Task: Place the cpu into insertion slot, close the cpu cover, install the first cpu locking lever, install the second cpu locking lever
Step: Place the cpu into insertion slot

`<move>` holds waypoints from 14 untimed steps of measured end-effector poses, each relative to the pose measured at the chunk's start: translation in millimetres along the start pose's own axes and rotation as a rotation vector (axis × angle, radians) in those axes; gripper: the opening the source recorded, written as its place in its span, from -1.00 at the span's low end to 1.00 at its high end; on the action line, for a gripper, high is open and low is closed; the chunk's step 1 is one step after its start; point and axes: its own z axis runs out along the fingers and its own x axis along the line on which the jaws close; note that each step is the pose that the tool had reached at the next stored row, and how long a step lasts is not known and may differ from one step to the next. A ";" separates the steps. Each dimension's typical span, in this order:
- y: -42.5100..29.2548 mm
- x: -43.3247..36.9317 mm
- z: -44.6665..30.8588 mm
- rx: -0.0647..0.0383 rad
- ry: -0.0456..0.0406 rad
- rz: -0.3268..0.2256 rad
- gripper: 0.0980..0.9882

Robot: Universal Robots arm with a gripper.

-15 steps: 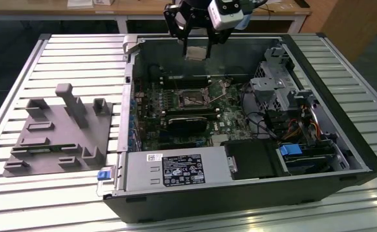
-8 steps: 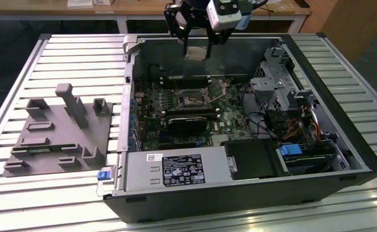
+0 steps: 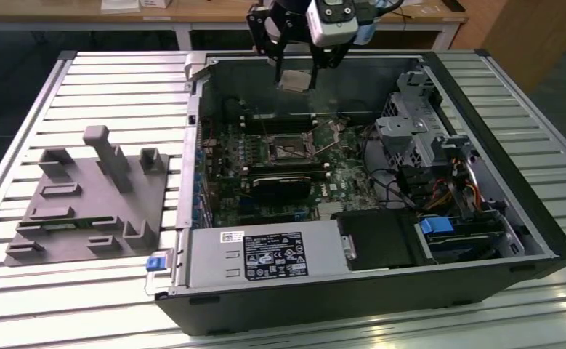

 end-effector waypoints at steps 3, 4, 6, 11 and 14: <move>0.0 0.1 0.2 0.000 -0.0027 0.029 0.00; 0.0 0.1 0.3 0.000 -0.0037 0.039 0.00; 0.0 0.2 0.4 0.000 -0.0061 0.061 0.00; -0.1 0.4 1.0 0.001 -0.0125 0.115 0.00; -0.2 0.5 1.4 0.001 -0.0155 0.146 0.00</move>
